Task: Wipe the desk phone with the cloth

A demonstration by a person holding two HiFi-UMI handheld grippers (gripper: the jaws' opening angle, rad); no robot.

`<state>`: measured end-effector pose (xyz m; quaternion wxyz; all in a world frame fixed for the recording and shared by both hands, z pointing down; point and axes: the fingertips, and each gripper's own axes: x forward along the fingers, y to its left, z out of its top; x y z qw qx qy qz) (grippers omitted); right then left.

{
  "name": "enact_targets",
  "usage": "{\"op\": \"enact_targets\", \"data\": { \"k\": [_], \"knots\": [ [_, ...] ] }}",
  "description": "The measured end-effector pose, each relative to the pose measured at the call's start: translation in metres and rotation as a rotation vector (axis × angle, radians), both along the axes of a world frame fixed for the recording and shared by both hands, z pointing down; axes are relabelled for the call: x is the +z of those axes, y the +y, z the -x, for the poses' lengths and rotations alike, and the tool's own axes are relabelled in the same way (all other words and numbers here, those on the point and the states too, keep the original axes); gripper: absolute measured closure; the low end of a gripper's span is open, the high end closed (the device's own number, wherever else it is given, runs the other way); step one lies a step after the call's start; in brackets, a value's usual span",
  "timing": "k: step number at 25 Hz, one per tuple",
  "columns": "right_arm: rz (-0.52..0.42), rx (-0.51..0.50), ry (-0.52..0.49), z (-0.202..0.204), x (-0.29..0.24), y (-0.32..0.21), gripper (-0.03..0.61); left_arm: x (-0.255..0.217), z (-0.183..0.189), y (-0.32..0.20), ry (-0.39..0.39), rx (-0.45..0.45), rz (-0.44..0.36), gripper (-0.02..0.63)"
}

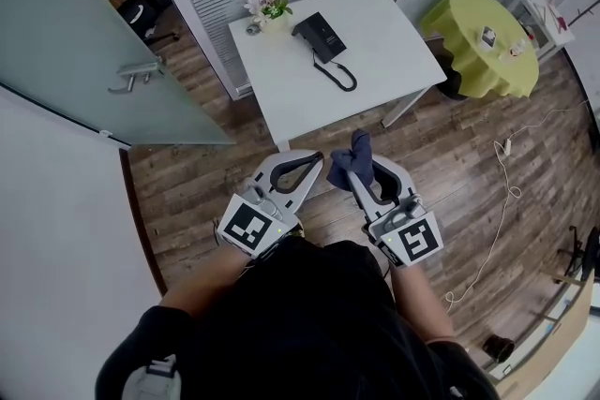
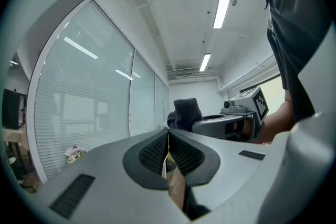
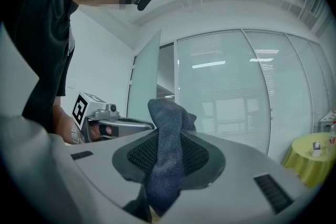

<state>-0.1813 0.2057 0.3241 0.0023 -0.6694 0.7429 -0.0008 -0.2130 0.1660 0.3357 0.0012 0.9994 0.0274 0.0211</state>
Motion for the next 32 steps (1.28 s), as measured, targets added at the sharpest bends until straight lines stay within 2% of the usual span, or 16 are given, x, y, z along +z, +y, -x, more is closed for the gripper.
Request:
{"op": "enact_targets", "data": {
  "k": [6, 11, 25, 32],
  "knots": [
    [-0.002, 0.012, -0.010, -0.025, 0.006, -0.016, 0.466, 0.009, -0.022, -0.020, -0.010, 0.001, 0.011, 0.603],
    [0.006, 0.008, -0.013, -0.067, 0.015, -0.022, 0.466, 0.013, -0.062, -0.025, -0.011, -0.004, 0.011, 0.603],
    [-0.007, -0.145, -0.014, -0.208, 0.012, -0.034, 0.466, 0.010, -0.201, -0.026, -0.034, -0.136, -0.015, 0.603],
    [0.006, -0.215, -0.025, -0.251, 0.018, -0.035, 0.466, 0.015, -0.240, -0.020, -0.054, -0.203, -0.007, 0.603]
  ]
}}
